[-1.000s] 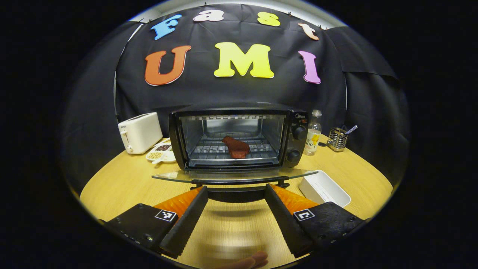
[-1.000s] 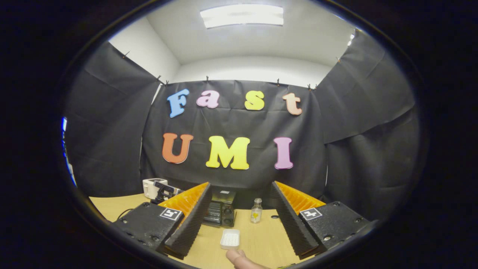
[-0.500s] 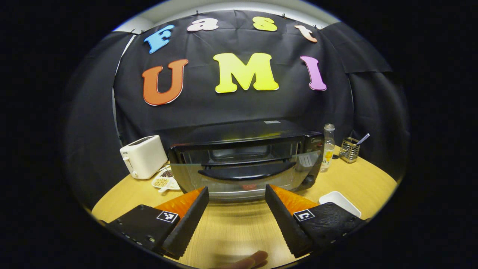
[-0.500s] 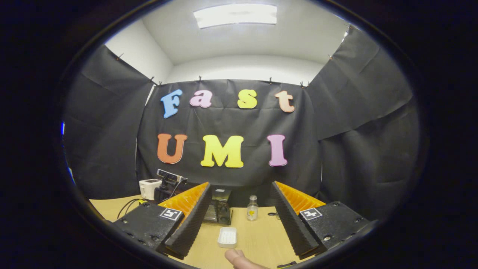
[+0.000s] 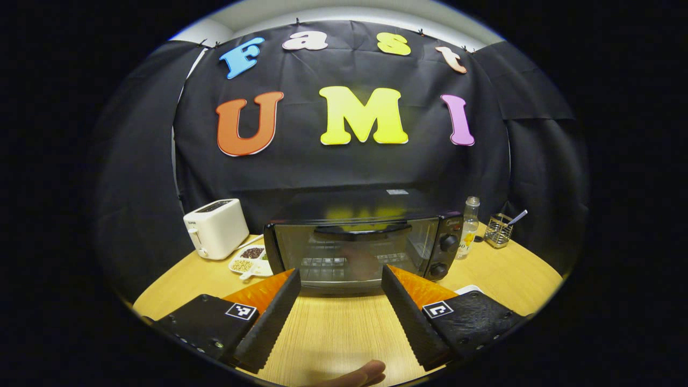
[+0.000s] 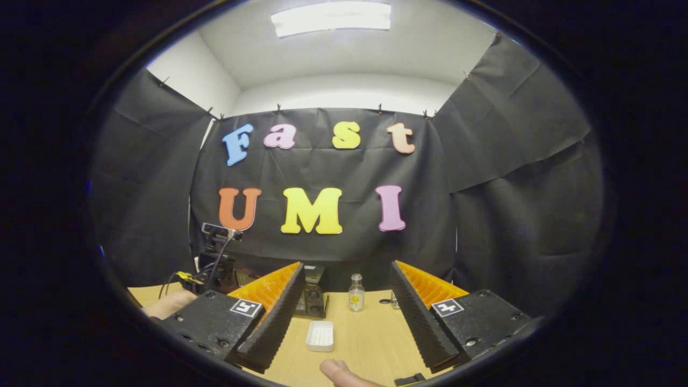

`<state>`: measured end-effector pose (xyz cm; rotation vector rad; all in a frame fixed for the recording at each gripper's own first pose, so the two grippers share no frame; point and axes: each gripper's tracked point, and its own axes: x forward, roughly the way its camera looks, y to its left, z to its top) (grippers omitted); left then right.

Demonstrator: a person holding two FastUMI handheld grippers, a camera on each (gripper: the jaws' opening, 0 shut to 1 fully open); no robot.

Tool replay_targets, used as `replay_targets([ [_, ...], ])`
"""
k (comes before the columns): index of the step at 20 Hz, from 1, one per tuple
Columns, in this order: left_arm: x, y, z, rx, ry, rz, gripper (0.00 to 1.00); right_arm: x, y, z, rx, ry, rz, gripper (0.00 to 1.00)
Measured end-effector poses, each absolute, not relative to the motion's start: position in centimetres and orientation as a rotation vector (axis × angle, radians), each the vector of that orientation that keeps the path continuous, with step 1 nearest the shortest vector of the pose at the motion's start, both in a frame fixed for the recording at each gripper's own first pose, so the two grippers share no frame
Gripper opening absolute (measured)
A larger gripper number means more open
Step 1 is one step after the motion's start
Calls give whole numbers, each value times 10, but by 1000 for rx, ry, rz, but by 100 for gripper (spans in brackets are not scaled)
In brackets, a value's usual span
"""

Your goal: Open the electric oven with the left hand, put the food in, and close the electric oven.

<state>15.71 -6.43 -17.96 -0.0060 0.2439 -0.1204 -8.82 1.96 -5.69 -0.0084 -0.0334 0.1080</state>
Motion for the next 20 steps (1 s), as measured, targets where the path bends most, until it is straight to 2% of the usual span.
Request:
replay_targets([
  [2, 141, -63, -152, -7, 205, -124, 96, -87, 15, -58, -7, -24, 95, 96],
  [4, 121, -62, -123, -14, 167, -119, 96, -83, 15, -59, 2, -14, 82, 99],
  [11, 35, -50, -49, -9, 51, -108, 96, -80, 1, -58, 23, -1, 41, 99],
  [20, -37, -37, -24, -32, -44, -85, 96, -78, 2, -68, 27, 50, 49, 100],
])
